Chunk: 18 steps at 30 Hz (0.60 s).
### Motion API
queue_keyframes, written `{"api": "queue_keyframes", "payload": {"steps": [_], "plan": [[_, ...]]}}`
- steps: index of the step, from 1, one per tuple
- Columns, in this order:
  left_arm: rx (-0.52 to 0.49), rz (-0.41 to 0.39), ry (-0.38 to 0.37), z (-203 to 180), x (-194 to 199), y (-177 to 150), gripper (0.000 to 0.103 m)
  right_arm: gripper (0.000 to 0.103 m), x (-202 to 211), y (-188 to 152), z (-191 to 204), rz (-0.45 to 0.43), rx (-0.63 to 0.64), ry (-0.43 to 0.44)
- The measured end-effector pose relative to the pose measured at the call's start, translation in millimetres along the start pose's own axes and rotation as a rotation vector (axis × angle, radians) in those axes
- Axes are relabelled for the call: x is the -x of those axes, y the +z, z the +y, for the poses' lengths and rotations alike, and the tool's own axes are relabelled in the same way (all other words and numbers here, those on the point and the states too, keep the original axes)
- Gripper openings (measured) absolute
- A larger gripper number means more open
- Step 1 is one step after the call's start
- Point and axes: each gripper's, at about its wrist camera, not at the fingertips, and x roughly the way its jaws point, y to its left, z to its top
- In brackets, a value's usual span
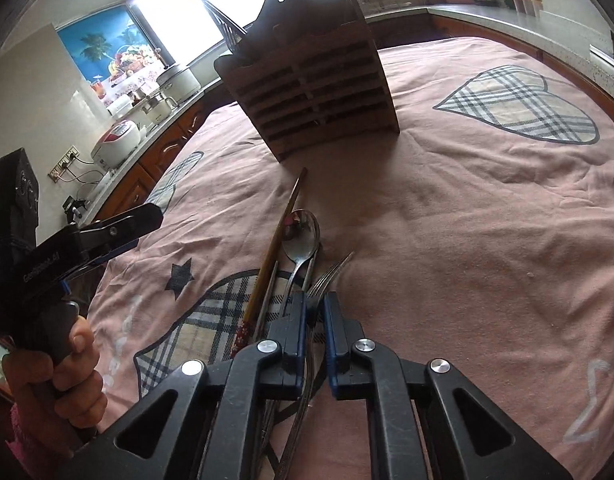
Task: Organize utensils
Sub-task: 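Close left gripper on a wooden chopstick while right gripper grasps a silver fork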
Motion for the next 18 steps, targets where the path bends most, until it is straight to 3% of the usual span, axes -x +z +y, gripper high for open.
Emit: {"api": "queue_keyframes", "payload": {"steps": [5, 8, 11, 13, 14, 15, 18], "plan": [[-0.089, 0.042, -0.009, -31, -34, 18, 0.098, 0.005, 13, 2, -19, -0.020, -0.044, -0.013], [-0.156, 0.071, 0.012, -50, -56, 23, 0.088, 0.005, 19, 4, -35, -0.029, -0.080, -0.024], [-0.210, 0.122, 0.022, -65, -77, 25, 0.068, 0.006, 22, 5, -47, -0.030, -0.117, -0.005], [-0.230, 0.166, 0.032, -70, -92, 23, 0.041, 0.007, 22, 6, -49, -0.031, -0.121, -0.003], [-0.235, 0.186, 0.039, -70, -98, 21, 0.037, 0.011, 22, 6, -50, -0.030, -0.124, -0.001], [-0.253, 0.159, 0.050, -72, -96, 20, 0.033, 0.011, 22, 7, -51, -0.027, -0.126, 0.003], [-0.275, 0.157, 0.047, -70, -94, 17, 0.010, 0.011, 23, 10, -52, -0.026, -0.131, 0.006]]}}
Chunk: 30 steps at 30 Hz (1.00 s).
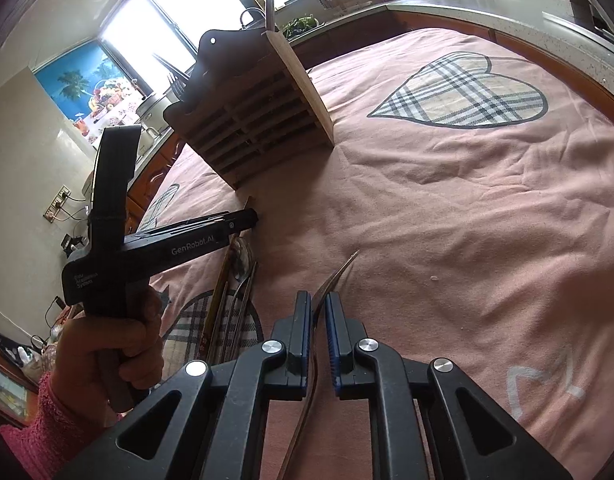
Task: Organize utensils
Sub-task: 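Close left gripper on a wooden chopstick while right gripper grasps a silver fork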
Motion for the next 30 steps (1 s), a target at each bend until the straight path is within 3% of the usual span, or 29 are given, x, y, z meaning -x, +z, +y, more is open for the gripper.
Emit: {"api": "queue_keyframes", "payload": {"steps": [4, 6, 10, 15, 19, 22, 24, 25, 26, 30], "plan": [[0.037, 0.004, -0.071, 17, 9, -13, 0.005, 0.013, -2, 3, -4, 0.012, -0.023, 0.017], [0.063, 0.010, -0.108, 26, 16, -23, 0.005, 0.019, -6, 5, -4, 0.023, -0.035, 0.021], [0.108, 0.033, -0.149, 42, 24, -37, 0.006, 0.020, -12, 5, -4, 0.036, -0.042, 0.044], [0.087, 0.059, -0.120, 43, 25, -31, 0.010, 0.020, -18, 8, -1, 0.050, -0.040, 0.051], [-0.001, 0.079, -0.085, 24, 18, -21, 0.023, 0.020, -15, 11, 0, 0.046, -0.036, 0.042], [-0.065, 0.084, -0.043, 16, 17, -21, 0.023, 0.020, -14, 12, -2, 0.048, -0.038, 0.036], [-0.078, 0.082, -0.039, 16, 18, -22, 0.019, 0.020, -14, 13, -3, 0.052, -0.033, 0.036], [-0.082, 0.079, -0.031, 17, 18, -23, 0.009, 0.020, -15, 12, -2, 0.054, -0.030, 0.035], [-0.082, 0.079, -0.024, 18, 18, -23, 0.006, 0.019, -15, 12, -2, 0.055, -0.026, 0.035], [-0.070, 0.073, -0.022, 25, 28, -29, 0.005, 0.014, -17, 12, 2, 0.058, -0.001, 0.024]]}}
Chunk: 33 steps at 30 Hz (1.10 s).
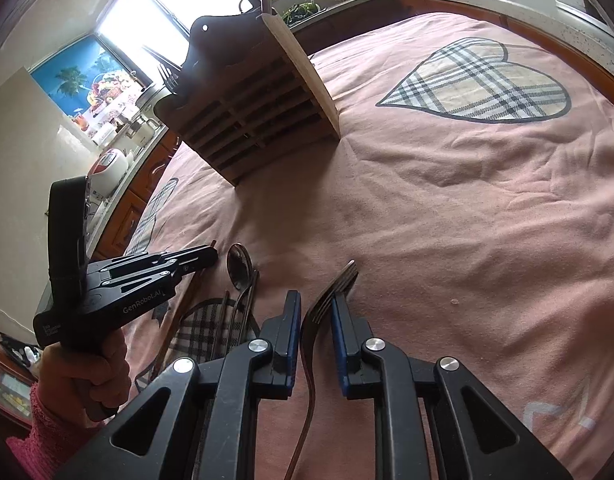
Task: Organize utensils
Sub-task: 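Close left gripper on a wooden chopstick while right gripper grasps a silver fork, then carry the chopstick and fork with both grippers over the holder and insert them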
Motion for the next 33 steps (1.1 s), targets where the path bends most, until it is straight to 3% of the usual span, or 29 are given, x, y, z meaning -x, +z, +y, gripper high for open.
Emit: {"api": "queue_keyframes", "payload": {"steps": [11, 25, 33], "plan": [[0.012, -0.043, -0.027, 13, 55, -14, 0.005, 0.009, 19, -1, 19, -0.053, 0.056, 0.022], [0.111, -0.278, -0.067, 32, 155, -34, 0.005, 0.005, 60, 3, 49, -0.146, 0.115, 0.062], [0.217, -0.387, -0.089, 53, 186, -49, 0.005, 0.003, 82, 11, 61, -0.207, 0.131, 0.060]]}}
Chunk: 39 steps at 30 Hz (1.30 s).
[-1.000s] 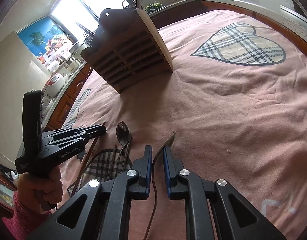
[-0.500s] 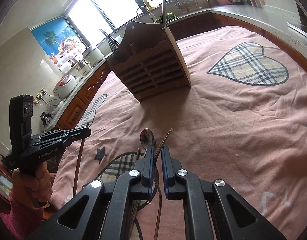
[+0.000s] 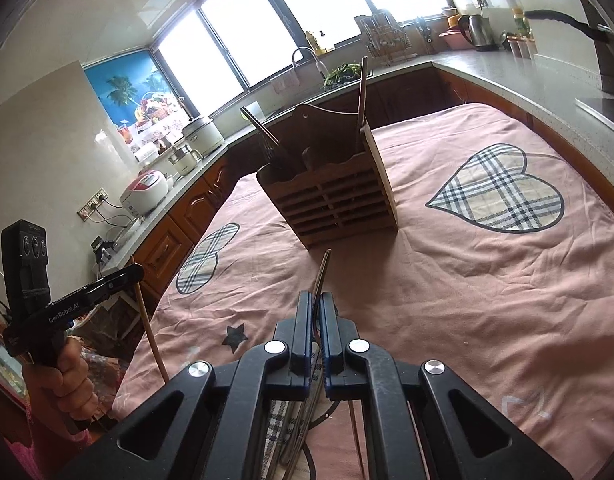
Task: Organize utensils
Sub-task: 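Carry the chopstick and fork with both grippers over the holder and insert them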
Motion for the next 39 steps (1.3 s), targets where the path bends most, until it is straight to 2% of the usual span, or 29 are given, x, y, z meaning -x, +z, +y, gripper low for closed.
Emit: {"api": "queue_keyframes", "payload": {"steps": [9, 20, 33, 39], "plan": [[0.050, -0.053, -0.028, 8, 16, 0, 0.005, 0.003, 10, 12, 7, -0.042, 0.005, 0.007], [0.112, -0.179, -0.064, 13, 30, 15, 0.005, 0.003, 17, 28, 11, -0.121, -0.012, 0.024], [0.169, -0.259, -0.064, 17, 23, 45, 0.005, 0.003, 16, 57, 10, -0.192, -0.030, 0.046], [0.187, -0.324, -0.063, 16, 21, 66, 0.005, 0.003, 12, 75, 8, -0.223, -0.044, 0.063]]}}
